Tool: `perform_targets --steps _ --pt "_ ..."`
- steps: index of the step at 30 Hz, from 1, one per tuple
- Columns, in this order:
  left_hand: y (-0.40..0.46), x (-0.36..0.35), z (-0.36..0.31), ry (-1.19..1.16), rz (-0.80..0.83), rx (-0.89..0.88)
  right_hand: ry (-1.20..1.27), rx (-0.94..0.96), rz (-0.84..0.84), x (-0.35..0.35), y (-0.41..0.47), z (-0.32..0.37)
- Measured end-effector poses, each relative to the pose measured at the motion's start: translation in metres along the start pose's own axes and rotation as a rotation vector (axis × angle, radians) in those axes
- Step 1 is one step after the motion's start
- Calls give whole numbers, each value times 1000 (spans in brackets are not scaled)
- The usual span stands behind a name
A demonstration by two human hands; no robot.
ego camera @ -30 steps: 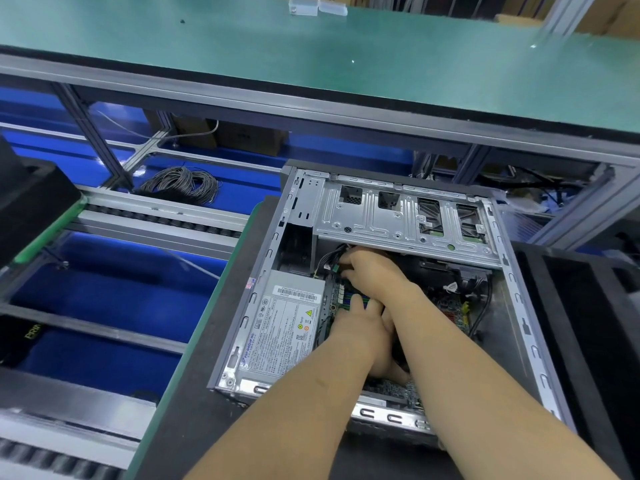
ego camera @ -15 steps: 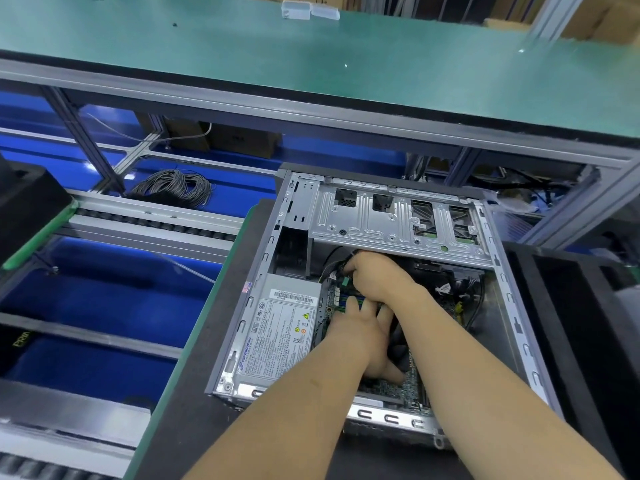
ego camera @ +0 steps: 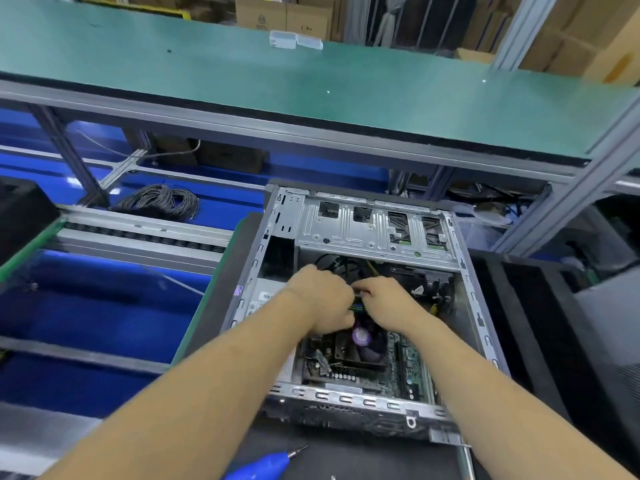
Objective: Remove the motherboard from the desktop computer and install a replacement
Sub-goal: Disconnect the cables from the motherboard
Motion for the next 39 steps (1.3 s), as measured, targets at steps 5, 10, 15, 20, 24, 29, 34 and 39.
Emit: perform_targets --steps 5,10,15,20,24,29,34,39 --pt "-29 -4 56 -111 -219 83 -263 -46 84 -11 22 15" --pt "-35 -16 68 -280 -369 240 -398 -145 81 -11 47 15" --pt "-33 -18 70 -271 -377 258 -140 -30 72 -25 65 14" --pt "-31 -17 70 -239 -366 259 -157 27 139 -33 71 19" --pt "-32 -17 69 -254 -377 255 -122 7 143 -27 66 16" --pt "-31 -18 70 -267 -395 239 -239 201 -6 1 26 37" --pt "-30 -20 71 -264 -425 230 -412 398 170 -27 -23 60" --pt "-29 -20 71 -280 -419 234 -435 326 162 -39 -18 58"
Point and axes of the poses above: each hand's wrist, its own y-axis towards the middle knuckle, its own x-axis out of the back of the hand, z = x × y, the point moved 6 cm from there along y, towards the middle knuckle
